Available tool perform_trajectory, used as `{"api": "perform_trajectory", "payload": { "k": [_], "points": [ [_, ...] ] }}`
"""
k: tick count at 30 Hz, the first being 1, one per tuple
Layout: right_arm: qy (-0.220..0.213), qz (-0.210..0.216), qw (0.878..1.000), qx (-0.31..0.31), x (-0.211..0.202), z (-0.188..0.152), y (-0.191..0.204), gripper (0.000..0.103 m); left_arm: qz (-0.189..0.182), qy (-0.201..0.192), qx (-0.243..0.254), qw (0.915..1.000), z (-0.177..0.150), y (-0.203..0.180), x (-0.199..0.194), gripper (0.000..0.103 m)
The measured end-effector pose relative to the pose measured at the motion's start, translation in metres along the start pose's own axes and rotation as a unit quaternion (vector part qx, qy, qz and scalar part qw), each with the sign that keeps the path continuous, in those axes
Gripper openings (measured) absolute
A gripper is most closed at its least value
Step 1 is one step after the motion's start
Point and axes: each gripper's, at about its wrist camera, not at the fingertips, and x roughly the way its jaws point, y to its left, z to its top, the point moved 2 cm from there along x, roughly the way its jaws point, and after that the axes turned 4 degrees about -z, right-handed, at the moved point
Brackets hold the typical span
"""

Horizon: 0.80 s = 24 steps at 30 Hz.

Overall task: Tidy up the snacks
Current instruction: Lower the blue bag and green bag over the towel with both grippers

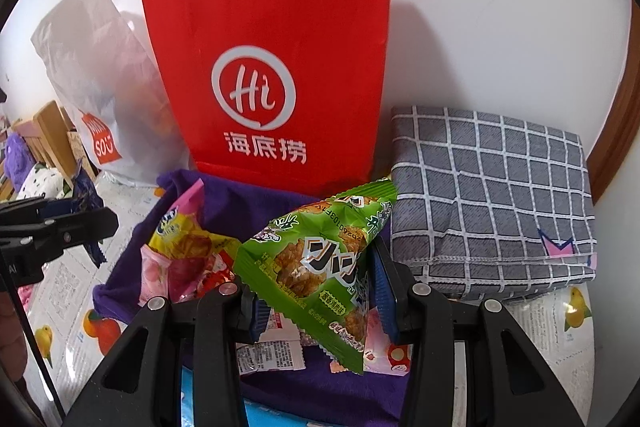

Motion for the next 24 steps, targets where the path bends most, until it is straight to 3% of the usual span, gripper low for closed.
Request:
{"api": "perform_trajectory", "payload": {
  "k": [24],
  "points": [
    [0.053, 0.045, 0.997, -0.025, 0.033, -0.011, 0.004, 0.043, -0.018, 0.038, -0.017, 0.9989, 0.001, 0.001, 0.043, 0.045]
  ]
}}
